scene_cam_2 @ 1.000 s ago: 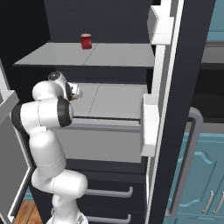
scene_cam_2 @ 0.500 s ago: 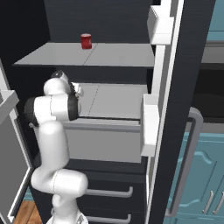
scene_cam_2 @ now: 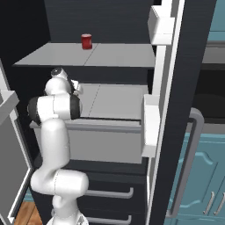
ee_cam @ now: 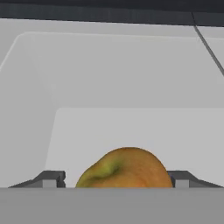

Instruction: Pick the two apples from the fridge and place them on the plate next to the blender to make a fruit smoothie.

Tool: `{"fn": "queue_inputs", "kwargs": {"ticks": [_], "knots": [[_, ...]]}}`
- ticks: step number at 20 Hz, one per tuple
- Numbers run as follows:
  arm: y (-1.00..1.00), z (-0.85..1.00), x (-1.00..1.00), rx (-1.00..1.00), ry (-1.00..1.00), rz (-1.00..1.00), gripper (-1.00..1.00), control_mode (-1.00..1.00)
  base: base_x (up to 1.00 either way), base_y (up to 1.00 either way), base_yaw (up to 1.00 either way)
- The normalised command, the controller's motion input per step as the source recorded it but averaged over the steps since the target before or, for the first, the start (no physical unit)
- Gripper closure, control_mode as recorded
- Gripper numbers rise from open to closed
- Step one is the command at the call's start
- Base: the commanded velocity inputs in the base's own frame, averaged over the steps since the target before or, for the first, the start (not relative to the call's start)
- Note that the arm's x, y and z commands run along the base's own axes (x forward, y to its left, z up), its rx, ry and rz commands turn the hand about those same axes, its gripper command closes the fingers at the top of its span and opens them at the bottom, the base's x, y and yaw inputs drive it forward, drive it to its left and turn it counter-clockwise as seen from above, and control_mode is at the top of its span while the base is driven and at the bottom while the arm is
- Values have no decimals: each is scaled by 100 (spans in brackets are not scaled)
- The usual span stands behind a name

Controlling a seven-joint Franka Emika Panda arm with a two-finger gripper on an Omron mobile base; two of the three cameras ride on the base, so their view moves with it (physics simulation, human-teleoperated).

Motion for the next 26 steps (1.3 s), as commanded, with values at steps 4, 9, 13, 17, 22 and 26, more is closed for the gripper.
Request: {"fn": "queue_inputs", "kwargs": {"ticks": [4,9,13,17,22,26], "knots": [[-34,-54,-11,0,0,0,100,-100,0,0,0],[-12,-15,0,0,-5,0,100,-100,0,0,0],[-1,-7,-5,0,-12,0,100,-100,0,0,0],[0,1,-49,0,-20,0,100,-100,0,0,0],[0,47,-91,0,-23,0,100,-100,0,0,0],[-4,95,-100,0,-10,0,100,-100,0,0,0]]}}
